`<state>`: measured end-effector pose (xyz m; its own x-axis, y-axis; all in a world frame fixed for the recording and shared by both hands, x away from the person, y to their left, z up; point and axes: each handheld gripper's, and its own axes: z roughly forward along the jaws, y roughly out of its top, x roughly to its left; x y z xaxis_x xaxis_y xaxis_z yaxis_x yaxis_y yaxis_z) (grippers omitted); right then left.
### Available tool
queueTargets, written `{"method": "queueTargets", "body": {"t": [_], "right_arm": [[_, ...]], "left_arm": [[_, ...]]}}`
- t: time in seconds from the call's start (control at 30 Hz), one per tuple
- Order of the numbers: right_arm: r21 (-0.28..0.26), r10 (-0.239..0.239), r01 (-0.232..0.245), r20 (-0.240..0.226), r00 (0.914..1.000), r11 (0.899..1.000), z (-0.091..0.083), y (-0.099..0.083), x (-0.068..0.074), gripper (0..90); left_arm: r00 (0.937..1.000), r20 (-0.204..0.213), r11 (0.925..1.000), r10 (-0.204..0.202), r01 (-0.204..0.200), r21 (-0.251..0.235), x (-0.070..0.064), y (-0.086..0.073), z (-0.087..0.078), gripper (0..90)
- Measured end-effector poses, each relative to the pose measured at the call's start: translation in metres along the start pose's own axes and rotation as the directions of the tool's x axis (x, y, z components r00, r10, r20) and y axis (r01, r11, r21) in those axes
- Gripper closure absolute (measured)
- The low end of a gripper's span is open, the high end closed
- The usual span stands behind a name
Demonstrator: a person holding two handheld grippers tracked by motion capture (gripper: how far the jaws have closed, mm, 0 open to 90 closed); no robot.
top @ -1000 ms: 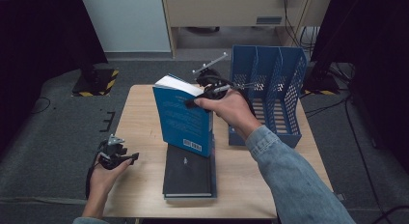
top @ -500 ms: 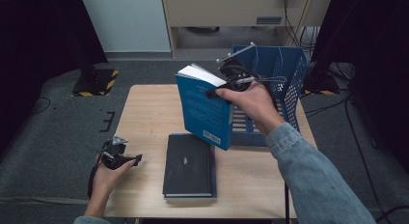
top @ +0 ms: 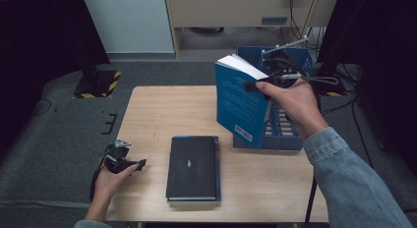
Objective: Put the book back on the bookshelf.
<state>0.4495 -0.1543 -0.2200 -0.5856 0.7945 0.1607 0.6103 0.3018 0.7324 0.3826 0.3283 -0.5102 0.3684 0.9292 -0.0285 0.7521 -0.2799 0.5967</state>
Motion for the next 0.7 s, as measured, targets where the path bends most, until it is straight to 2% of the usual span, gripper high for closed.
{"method": "queueTargets", "body": {"t": [0.23,0.43,0.5,0.7], "right_arm": [[0.01,0.044,-0.045,0.059,0.9973,0.999,-0.016,-0.012,-0.018,59.8],[0.003,0.069,-0.069,0.084,0.9941,0.998,-0.022,-0.013,-0.029,59.8],[-0.014,0.092,-0.091,0.101,0.9906,0.996,-0.025,-0.013,-0.036,59.8],[-0.029,0.117,-0.115,0.114,0.9866,0.993,-0.024,-0.014,-0.039,59.8]], "left_arm": [[0.9994,0.002,0.9989,0.036,-0.036,0.029,-0.005,-0.001,0.003,8.6],[0.9992,0.013,0.9979,0.038,-0.038,0.052,-0.005,-0.001,0.006,9.7],[0.9991,0.011,0.9975,0.042,-0.042,0.056,-0.006,-0.001,0.007,9.8],[0.9978,0.001,0.9962,0.066,-0.066,0.057,-0.01,-0.001,0.005,9.7]]}}
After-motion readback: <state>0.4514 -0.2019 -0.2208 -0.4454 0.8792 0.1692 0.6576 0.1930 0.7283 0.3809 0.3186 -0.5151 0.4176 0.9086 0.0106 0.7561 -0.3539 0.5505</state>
